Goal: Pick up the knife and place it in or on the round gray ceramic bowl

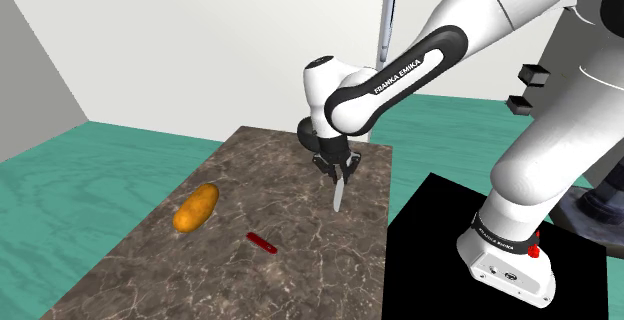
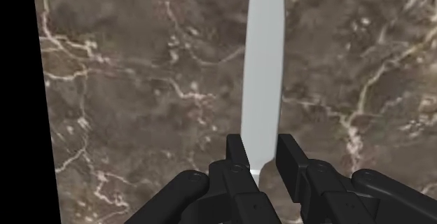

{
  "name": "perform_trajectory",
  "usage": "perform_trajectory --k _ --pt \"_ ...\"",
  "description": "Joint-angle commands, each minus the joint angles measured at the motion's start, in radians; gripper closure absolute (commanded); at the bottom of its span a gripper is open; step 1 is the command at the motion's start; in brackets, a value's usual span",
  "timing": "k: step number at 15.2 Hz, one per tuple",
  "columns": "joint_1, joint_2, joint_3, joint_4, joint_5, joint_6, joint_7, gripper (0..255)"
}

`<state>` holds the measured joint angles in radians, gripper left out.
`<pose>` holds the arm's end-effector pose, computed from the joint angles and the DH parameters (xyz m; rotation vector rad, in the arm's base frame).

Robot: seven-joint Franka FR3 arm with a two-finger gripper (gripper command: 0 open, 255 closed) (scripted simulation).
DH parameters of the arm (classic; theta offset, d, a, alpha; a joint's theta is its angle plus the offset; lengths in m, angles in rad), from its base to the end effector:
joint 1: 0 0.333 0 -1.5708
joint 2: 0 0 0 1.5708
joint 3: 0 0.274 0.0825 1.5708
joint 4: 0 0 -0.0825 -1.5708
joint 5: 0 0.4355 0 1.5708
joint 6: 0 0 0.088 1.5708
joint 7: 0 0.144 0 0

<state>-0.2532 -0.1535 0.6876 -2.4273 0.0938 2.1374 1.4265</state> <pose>0.4468 0.2004 0.2263 2.5786 -1.5165 -0.1241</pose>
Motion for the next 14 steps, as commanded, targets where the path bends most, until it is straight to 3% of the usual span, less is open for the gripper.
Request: perform_trajectory --k 1,14 --pt "0.001 0.003 0.001 -0.001 0.0 0.0 0.001 255" --pt "0.013 -0.11 -0.037 0.079 0.052 -0.178 -0.052 255"
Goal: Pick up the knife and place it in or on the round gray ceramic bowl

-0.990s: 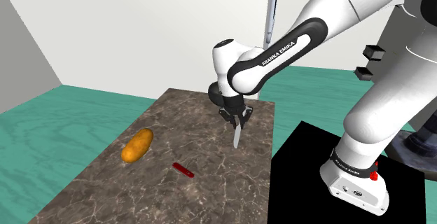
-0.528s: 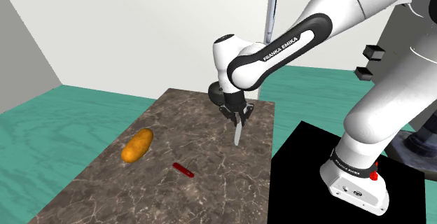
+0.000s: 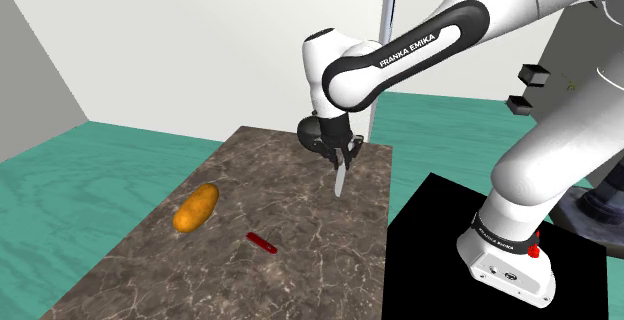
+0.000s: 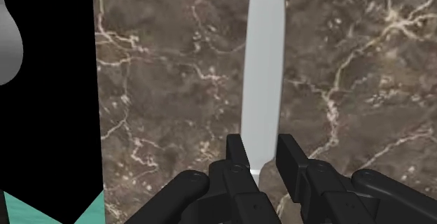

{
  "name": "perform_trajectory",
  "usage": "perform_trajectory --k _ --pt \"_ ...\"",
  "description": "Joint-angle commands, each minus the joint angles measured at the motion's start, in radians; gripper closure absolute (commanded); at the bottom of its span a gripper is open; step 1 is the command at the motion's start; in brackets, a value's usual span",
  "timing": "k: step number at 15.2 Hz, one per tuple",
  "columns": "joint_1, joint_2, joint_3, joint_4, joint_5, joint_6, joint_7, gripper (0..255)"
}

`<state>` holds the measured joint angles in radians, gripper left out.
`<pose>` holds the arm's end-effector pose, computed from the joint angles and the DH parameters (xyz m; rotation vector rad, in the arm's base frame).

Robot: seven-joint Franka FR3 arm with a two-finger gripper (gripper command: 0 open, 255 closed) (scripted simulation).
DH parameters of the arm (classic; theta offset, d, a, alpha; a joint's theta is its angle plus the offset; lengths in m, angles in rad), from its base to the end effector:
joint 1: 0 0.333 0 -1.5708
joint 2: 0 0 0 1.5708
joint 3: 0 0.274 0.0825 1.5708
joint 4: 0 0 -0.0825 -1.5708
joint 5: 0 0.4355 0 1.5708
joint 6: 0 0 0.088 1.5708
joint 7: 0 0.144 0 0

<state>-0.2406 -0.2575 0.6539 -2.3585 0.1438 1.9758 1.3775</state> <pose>0.4543 0.1986 0.2897 2.5773 -1.5138 -0.1284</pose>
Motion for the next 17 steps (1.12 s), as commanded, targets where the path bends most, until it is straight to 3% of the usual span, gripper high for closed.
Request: perform_trajectory --k 1,17 --pt "0.001 -0.013 -0.007 0.018 0.004 -0.031 -0.006 255" --pt "0.002 -0.085 -0.05 0.178 0.016 -0.255 -0.032 255"
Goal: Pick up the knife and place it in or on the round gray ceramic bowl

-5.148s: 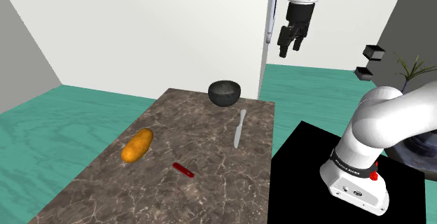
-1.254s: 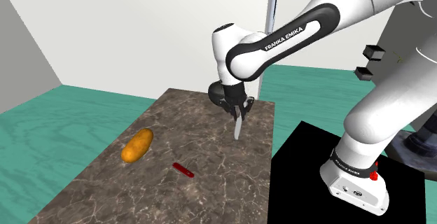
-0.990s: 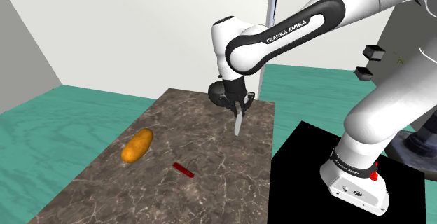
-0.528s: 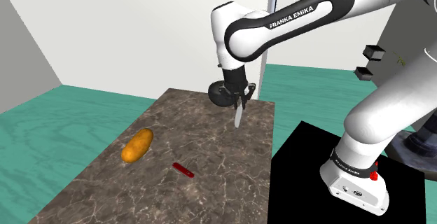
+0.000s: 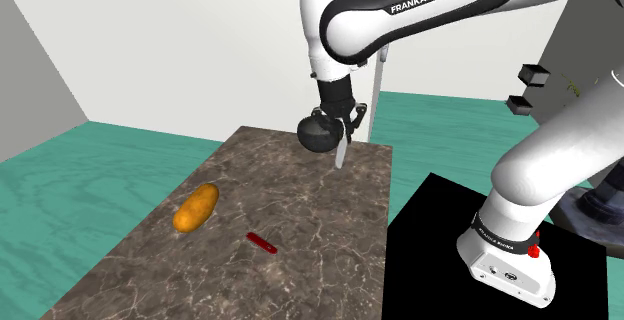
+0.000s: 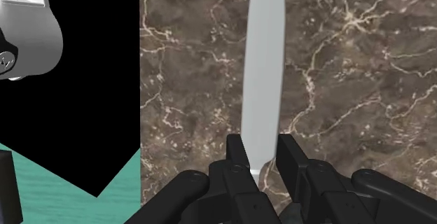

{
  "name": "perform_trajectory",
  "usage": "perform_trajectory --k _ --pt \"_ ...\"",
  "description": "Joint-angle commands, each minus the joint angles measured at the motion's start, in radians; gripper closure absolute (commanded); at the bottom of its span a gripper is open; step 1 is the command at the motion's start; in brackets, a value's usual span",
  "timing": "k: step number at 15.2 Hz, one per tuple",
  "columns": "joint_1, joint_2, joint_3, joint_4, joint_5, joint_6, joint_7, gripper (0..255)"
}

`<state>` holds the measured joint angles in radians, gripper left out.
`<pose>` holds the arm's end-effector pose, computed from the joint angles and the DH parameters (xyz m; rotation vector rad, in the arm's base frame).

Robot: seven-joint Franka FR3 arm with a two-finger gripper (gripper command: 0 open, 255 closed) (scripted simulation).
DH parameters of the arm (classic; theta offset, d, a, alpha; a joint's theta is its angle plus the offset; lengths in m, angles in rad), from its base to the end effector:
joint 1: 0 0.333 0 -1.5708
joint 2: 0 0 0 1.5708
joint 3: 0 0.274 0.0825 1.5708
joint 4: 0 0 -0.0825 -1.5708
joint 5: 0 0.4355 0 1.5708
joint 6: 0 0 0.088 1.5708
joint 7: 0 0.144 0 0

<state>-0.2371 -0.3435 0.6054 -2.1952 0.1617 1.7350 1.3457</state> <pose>0.4626 0.1983 0.3918 2.5774 -1.5139 -0.1286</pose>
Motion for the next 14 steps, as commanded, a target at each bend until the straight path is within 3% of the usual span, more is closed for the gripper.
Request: perform_trajectory --k 1,4,14 --pt "-0.002 -0.001 -0.004 0.027 -0.002 -0.028 -0.001 255" --pt "-0.003 -0.006 -0.01 0.059 -0.004 -0.065 -0.003 255" --pt "-0.094 0.329 -0.028 0.374 -0.2 -0.093 -0.033 255"
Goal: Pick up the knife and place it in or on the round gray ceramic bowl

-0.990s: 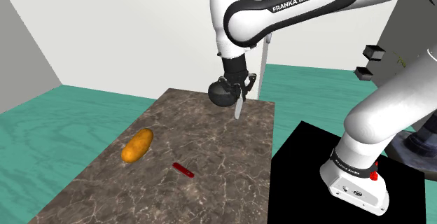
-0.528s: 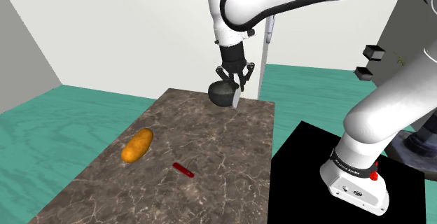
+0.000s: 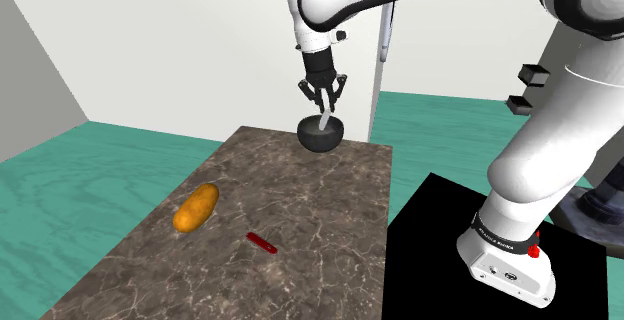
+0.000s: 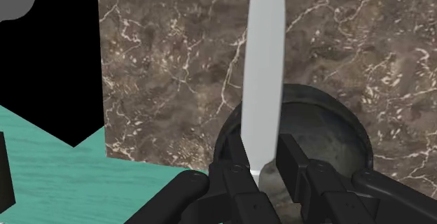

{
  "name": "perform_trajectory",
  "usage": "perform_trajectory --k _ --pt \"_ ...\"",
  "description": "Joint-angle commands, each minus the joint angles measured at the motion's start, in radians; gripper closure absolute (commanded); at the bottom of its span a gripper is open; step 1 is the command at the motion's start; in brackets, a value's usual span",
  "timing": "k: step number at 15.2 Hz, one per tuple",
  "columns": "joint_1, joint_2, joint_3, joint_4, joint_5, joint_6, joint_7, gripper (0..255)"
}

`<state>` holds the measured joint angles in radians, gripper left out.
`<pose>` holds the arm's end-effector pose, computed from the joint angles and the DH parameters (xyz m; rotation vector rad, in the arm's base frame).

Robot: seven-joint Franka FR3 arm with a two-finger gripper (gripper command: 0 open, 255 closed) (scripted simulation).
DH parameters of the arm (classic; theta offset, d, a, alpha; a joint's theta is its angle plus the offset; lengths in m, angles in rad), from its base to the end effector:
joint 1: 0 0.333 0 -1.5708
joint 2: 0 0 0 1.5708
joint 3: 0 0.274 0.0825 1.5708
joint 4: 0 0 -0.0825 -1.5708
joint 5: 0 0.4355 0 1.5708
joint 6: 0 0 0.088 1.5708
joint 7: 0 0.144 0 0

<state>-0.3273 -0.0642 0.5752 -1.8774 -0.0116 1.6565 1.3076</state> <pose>0.5550 0.1416 0.4254 2.5775 -1.5130 -0.1298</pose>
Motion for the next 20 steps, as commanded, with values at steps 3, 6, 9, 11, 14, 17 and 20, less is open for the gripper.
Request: perform_trajectory --k 3,6,9,11,14,17,20 --pt "-0.009 0.161 -0.007 0.181 -0.089 -0.046 0.002 255" --pt "-0.007 0.206 -0.012 0.209 -0.113 -0.035 0.001 255" --pt "-0.009 0.208 -0.014 0.171 -0.115 0.005 0.004 255" --pt "-0.009 0.211 -0.014 0.146 -0.117 0.031 0.006 255" --pt "-0.01 0.216 -0.015 0.112 -0.12 0.069 0.011 255" --pt "-0.009 0.224 -0.016 0.081 -0.126 0.107 0.016 255" --pt "-0.009 0.234 -0.018 0.051 -0.132 0.144 0.022 255"
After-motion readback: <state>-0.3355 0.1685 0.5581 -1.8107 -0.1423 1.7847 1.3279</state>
